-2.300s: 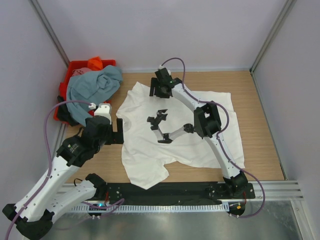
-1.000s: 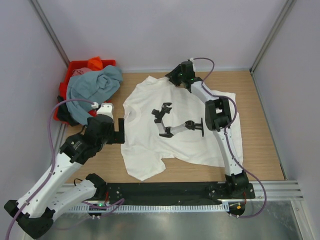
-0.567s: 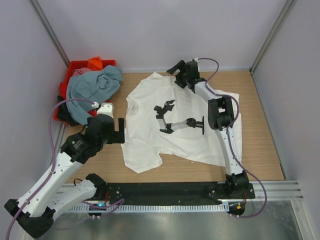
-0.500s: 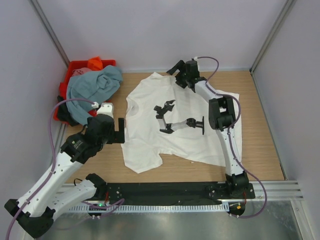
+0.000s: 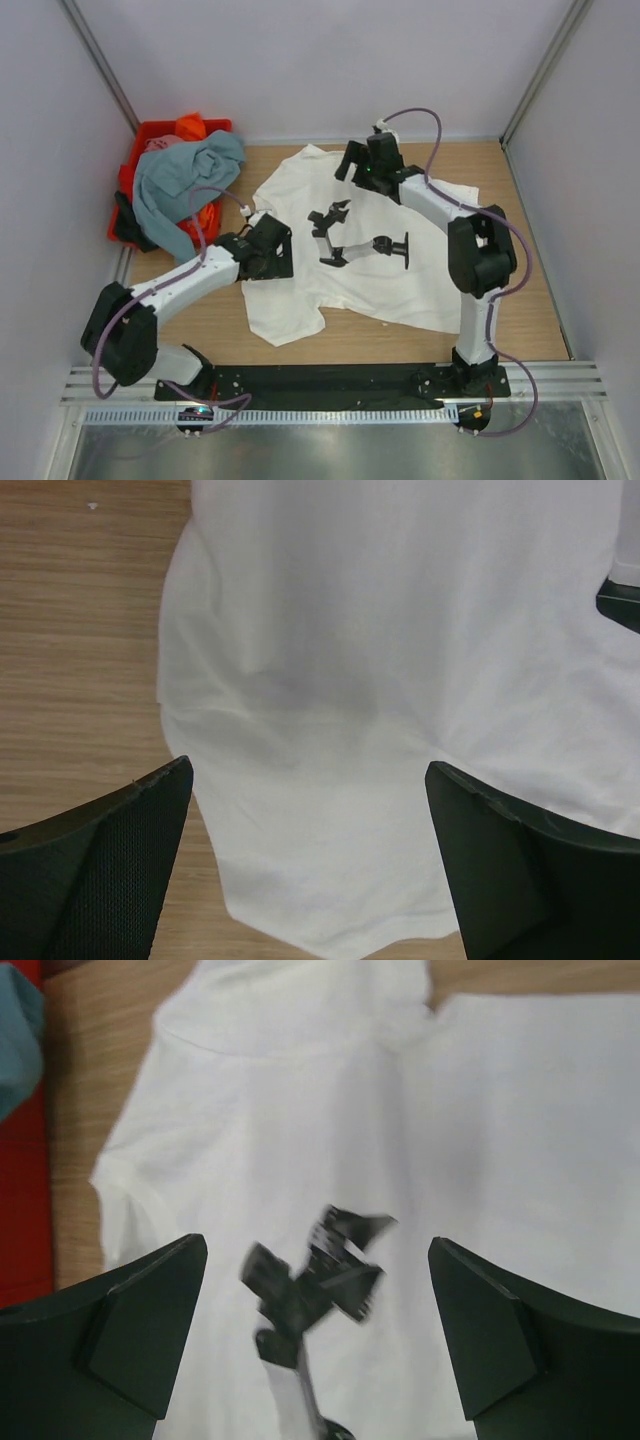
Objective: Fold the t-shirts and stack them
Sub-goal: Flatten the tshirt out
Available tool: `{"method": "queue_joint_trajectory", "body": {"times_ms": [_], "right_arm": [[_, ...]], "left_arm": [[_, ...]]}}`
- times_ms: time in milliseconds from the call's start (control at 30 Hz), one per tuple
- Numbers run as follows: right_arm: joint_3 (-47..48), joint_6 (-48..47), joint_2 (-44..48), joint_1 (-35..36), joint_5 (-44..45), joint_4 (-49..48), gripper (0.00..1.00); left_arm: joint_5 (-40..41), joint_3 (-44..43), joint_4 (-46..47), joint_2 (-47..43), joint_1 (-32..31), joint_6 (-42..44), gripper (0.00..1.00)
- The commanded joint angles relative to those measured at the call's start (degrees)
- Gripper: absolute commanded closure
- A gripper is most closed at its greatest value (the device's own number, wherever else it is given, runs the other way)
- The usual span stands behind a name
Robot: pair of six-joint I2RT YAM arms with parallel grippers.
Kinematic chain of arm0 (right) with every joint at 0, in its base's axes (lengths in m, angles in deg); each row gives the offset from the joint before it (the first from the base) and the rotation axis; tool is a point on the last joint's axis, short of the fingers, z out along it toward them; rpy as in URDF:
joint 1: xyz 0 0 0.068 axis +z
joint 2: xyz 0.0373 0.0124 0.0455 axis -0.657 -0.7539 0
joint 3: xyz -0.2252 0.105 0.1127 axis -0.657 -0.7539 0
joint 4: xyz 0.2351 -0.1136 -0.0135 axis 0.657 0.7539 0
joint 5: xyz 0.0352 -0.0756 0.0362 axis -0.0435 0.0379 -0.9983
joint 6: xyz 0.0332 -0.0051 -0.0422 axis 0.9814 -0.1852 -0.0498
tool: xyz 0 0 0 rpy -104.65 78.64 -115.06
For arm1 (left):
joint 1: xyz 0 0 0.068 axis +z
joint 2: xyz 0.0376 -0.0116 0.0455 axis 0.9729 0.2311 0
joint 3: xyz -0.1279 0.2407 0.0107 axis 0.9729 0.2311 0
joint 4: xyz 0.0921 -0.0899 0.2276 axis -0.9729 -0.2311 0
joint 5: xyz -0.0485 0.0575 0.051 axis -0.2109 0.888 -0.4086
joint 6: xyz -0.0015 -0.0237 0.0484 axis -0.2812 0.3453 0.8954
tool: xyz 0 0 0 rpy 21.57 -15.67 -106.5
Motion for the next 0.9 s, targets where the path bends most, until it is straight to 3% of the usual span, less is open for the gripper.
{"method": "queue_joint_trajectory", "body": {"times_ms": [0, 100, 167, 267, 300, 367, 400, 567, 867], "right_arm": [[-11.78, -4.8, 12.66, -4.02, 7.75, 1.18, 0.0], [-23.77, -4.36, 19.61, -7.53, 5.75, 2.68, 0.0], [-27.4, -4.27, 22.68, -10.43, 3.62, 3.72, 0.0], [-33.03, -3.4, 24.8, -13.77, 1.25, 4.61, 0.0], [-34.35, -2.35, 25.07, -14.65, 0.37, 4.44, 0.0], [-38.22, -0.94, 25.34, -16.58, -3.23, 3.12, 0.0], [-40.58, -0.32, 25.34, -16.85, -3.5, 2.6, 0.0], [-45.17, 2.93, 24.55, -16.94, -1.93, 2.32, 0.0], [-53.08, 7.94, 33.23, -18.35, 7.48, 8.74, 0.0]], "left_arm": [[1.89, -0.89, 8.19, 4.95, -0.16, -3.75, 0.0], [2.42, -1.06, 10.92, 11.09, -0.16, -4.46, 0.0], [1.63, -0.89, 12.85, 15.31, -0.16, -5.07, 0.06], [-0.13, 0.08, 15.58, 19.27, -0.16, -5.6, 0.32], [-0.65, 0.51, 16.37, 19.97, -0.25, -5.51, 0.53], [-1.1, 1.48, 17.6, 20.76, -0.51, -5.6, 0.74], [-1.18, 2.18, 17.78, 20.86, -0.95, -5.69, 0.98], [0.21, 5.08, 15.33, 15.34, -4.29, -8.31, 1.0], [3.2, 11.41, 0.13, -3.12, -20.36, -22.55, 0.97]]}}
